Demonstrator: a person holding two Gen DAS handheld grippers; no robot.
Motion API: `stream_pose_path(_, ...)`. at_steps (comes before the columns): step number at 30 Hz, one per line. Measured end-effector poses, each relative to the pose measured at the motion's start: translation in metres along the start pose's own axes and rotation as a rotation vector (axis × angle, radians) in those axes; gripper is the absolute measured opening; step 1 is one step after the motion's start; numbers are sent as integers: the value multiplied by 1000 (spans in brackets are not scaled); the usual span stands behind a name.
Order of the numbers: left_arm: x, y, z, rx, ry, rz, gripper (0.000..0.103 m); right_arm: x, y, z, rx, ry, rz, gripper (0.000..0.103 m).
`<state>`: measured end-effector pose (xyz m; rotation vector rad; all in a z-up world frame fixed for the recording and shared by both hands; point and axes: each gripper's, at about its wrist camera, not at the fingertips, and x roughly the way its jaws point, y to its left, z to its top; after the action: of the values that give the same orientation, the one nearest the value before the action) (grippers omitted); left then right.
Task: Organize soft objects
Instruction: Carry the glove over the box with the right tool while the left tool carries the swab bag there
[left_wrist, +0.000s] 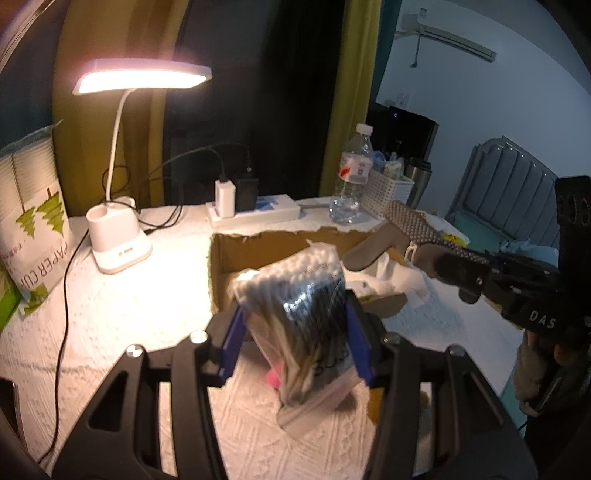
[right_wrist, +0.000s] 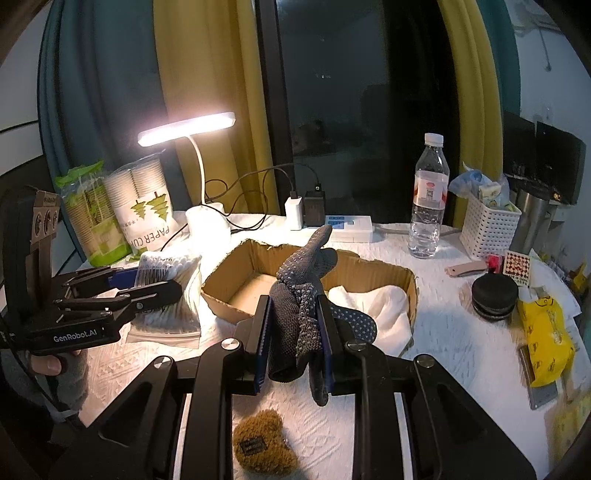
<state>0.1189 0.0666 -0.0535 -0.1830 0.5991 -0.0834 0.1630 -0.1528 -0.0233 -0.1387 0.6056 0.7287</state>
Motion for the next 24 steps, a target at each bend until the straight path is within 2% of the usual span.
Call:
stream_pose_path(10, 12, 6, 22, 15, -37, 24, 51, 18, -7, 19, -22, -3, 9, 24)
stream_pose_path(24, 59, 22, 32, 1, 6, 40, 51, 53, -24, 31, -13, 21, 18, 24)
